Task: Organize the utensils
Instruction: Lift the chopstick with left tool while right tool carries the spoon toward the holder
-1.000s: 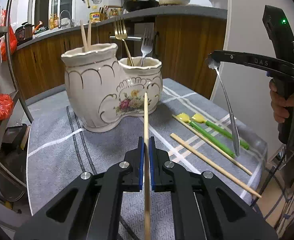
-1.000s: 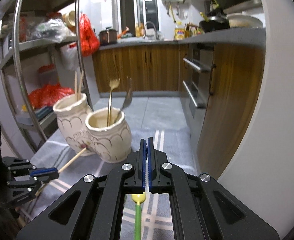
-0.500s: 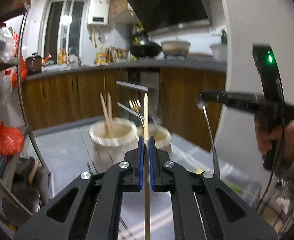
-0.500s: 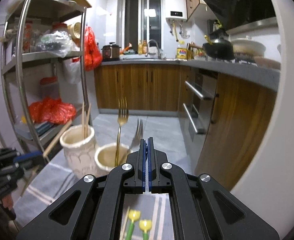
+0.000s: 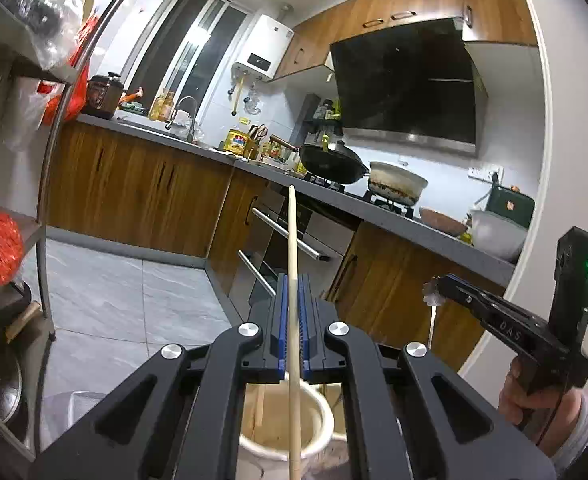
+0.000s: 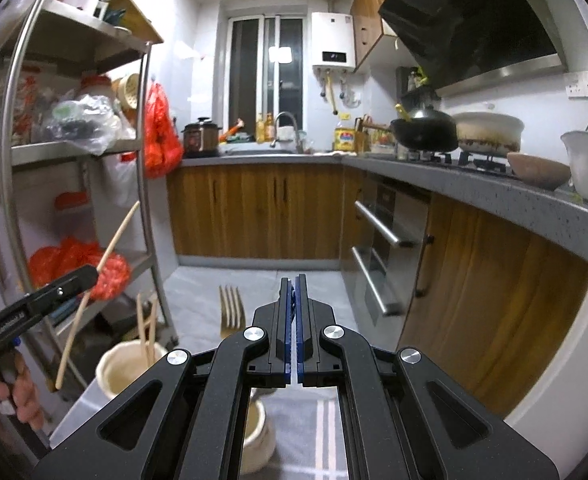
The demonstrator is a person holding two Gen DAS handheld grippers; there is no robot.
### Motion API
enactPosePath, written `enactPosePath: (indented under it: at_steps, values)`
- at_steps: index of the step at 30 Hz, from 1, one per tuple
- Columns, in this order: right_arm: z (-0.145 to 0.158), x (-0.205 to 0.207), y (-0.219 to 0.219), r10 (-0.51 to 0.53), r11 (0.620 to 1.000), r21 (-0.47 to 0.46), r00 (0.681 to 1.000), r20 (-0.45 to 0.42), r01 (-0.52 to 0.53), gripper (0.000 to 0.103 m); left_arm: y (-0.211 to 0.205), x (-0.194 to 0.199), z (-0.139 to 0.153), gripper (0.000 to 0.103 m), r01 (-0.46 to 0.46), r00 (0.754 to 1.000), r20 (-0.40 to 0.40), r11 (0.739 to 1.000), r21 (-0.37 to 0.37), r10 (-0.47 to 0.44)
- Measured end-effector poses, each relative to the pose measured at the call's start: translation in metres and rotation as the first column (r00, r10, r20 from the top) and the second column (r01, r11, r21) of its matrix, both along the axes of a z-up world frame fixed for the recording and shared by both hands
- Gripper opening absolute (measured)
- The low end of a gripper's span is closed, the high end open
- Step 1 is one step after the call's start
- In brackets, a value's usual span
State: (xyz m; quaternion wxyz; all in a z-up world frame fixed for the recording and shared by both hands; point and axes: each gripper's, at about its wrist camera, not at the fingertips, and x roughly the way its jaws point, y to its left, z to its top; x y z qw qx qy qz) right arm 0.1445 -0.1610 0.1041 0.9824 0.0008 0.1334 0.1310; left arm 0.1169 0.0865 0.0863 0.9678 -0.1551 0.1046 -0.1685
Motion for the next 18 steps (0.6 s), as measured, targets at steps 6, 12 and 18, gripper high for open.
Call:
enactPosePath:
  at_steps: [6, 12, 18]
  values:
    - [0.000, 0.012, 0.003, -0.053, 0.999, -0.005, 0.998, 0.026, 0.053, 0.002, -0.014, 0.015, -0.003, 0.005, -0.018, 0.999, 0.029, 1.000, 0.025, 0.018]
    - [-0.008, 0.019, 0.004, -0.119, 0.993, -0.011, 0.991, 0.059, 0.120, 0.002, -0.025, 0.021, -0.015, 0.005, -0.100, 0.994, 0.053, 0.993, 0.066, 0.097]
    - [-0.024, 0.025, 0.008, -0.138, 0.990, -0.029, 0.988, 0.063, 0.140, 0.002, -0.022, 0.018, -0.026, 0.005, -0.175, 0.983, 0.071, 0.981, 0.083, 0.169]
